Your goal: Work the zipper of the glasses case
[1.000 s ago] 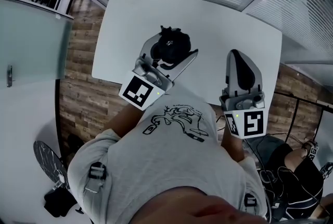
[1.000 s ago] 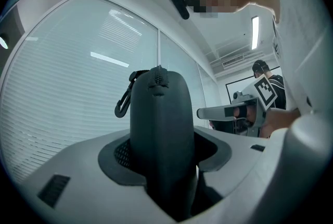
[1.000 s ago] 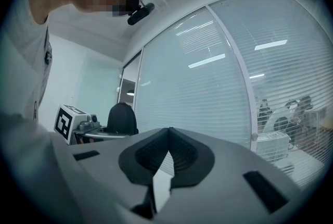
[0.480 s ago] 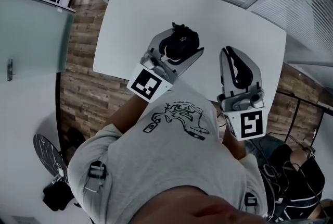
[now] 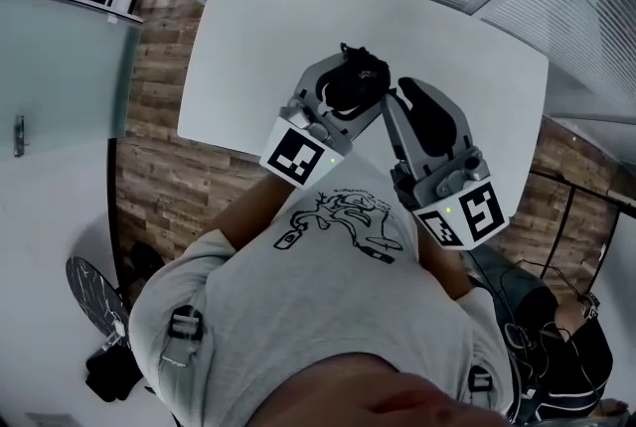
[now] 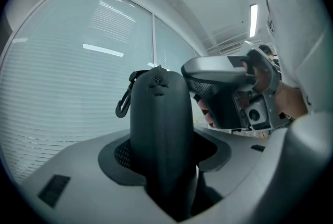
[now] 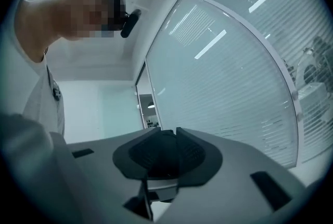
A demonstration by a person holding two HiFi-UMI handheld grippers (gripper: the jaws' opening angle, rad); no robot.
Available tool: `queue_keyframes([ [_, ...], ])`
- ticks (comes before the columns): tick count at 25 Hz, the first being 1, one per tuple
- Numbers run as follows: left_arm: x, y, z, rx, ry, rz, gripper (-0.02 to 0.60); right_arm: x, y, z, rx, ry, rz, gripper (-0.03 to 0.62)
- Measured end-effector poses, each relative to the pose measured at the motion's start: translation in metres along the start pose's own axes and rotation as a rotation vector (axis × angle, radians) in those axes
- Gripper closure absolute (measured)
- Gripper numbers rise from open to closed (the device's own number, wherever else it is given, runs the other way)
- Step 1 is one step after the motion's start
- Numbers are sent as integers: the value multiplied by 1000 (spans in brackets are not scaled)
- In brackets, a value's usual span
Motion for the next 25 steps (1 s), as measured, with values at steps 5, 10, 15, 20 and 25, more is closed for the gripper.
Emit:
queue_keyframes([
  [5, 10, -1, 4, 47, -13, -15, 331, 9, 10, 5, 91, 27, 12, 484],
  [10, 21, -3, 8, 78, -33, -36, 331, 12, 21, 5, 125, 38, 27, 485],
  [15, 25, -5, 14, 144, -74, -63, 331, 13, 23, 4, 95, 35, 44, 490],
  [20, 28, -3, 19, 176, -92, -75, 331, 11, 27, 7, 108, 46, 63, 522],
  [25, 29, -5, 25, 185, -145, -80, 331, 10, 34, 8, 150, 63, 74, 534],
])
Point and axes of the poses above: the fingertips, and each gripper's own axes: x forward along the fingers, y to its right, z out of its underside, the point moved 1 cm from there along -x, backward along the fingers, and after that the axes turned 3 degrees about x, right-handed, at the moved point
